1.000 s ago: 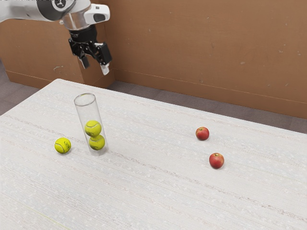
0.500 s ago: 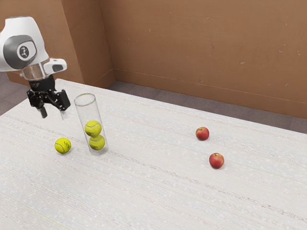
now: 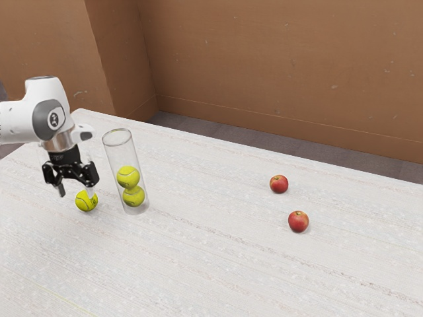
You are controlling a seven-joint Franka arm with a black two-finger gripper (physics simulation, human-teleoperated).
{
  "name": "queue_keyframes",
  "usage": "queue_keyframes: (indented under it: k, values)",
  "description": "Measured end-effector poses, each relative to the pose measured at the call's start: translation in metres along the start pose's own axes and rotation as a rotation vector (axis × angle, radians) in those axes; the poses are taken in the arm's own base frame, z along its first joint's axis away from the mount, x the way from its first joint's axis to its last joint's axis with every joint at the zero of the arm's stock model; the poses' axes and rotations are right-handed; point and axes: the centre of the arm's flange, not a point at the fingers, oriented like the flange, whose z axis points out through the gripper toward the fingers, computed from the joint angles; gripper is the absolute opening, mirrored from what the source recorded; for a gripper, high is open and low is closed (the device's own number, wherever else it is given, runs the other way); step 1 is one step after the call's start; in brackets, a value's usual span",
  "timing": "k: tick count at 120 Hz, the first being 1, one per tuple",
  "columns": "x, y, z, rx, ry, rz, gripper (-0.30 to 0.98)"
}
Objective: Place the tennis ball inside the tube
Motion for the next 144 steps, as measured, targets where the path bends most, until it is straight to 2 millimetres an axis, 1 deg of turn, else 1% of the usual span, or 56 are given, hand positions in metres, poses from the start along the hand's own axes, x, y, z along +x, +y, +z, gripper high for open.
queue_keyframes:
  k: [9, 20, 29, 44, 51, 59, 73, 87, 111, 121, 144]
  values:
    - [0.007, -0.007, 0.015, -0.003, -0.001, -0.024, 0.66]
    - [0.014, -0.013, 0.027, -0.003, 0.006, -0.042, 0.66]
    - [0.024, -0.019, 0.026, 0.003, 0.03, -0.053, 0.66]
    - [0.037, -0.038, 0.027, 0.014, 0.053, -0.079, 0.66]
    - [0.046, -0.042, 0.028, 0.018, 0.062, -0.083, 0.66]
    - [0.06, -0.043, 0.027, 0.03, 0.075, -0.077, 0.66]
    - [0.076, -0.049, 0.045, 0.032, 0.061, -0.083, 0.66]
    - [0.082, -0.051, 0.059, 0.027, 0.048, -0.083, 0.66]
    - [0.087, -0.052, 0.071, 0.021, 0.039, -0.07, 0.66]
    - [0.088, -0.055, 0.081, 0.016, 0.028, -0.073, 0.66]
    - [0.096, -0.059, 0.09, 0.017, 0.026, -0.065, 0.66]
